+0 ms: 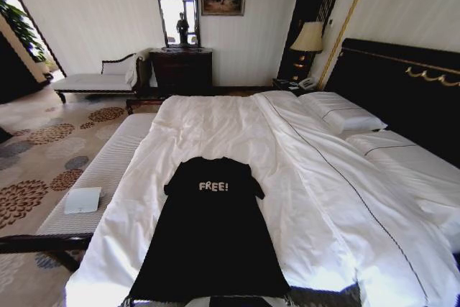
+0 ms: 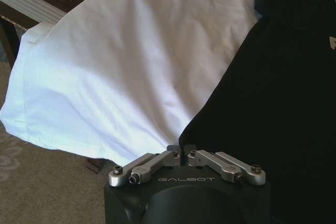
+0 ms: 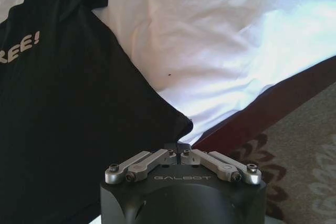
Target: Fold the clothes on the bed.
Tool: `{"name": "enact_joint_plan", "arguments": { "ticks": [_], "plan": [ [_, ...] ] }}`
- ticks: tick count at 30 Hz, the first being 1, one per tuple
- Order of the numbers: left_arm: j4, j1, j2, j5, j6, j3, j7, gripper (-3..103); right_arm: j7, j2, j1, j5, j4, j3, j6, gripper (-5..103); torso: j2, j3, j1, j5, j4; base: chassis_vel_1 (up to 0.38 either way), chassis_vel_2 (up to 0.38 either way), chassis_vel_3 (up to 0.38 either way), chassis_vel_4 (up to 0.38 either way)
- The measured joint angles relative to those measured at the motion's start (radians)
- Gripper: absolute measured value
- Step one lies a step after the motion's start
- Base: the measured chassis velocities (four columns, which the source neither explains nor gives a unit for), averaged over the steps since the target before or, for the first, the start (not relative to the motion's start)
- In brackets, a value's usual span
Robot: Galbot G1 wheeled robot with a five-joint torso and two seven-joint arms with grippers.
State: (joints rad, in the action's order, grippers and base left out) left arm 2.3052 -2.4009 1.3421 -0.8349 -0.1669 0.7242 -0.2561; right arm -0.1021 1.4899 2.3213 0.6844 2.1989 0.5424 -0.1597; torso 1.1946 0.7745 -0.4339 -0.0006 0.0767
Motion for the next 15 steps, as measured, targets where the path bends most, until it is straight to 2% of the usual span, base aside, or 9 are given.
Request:
{"name": "enact_joint_plan", "arguments": {
  "ticks": [7, 15],
  "plan": [
    [-0.043, 0.034, 0.008, 0.019, -0.003, -0.008, -0.006, 1, -0.013, 0.001, -0.006, -0.005, -0.031, -0.001, 0.01, 0, 0.0, 0.0, 0.0, -0.0002, 0.0001, 0.0, 0.0, 0.0, 0.0],
    [-0.092, 0.083, 0.016, 0.069, -0.016, -0.048, -0.012, 1, -0.013, 0.042, -0.071, -0.019, -0.086, -0.014, 0.009, 0, 0.0, 0.0, 0.0, -0.0002, 0.0002, 0.0, 0.0, 0.0, 0.0]
  ]
}}
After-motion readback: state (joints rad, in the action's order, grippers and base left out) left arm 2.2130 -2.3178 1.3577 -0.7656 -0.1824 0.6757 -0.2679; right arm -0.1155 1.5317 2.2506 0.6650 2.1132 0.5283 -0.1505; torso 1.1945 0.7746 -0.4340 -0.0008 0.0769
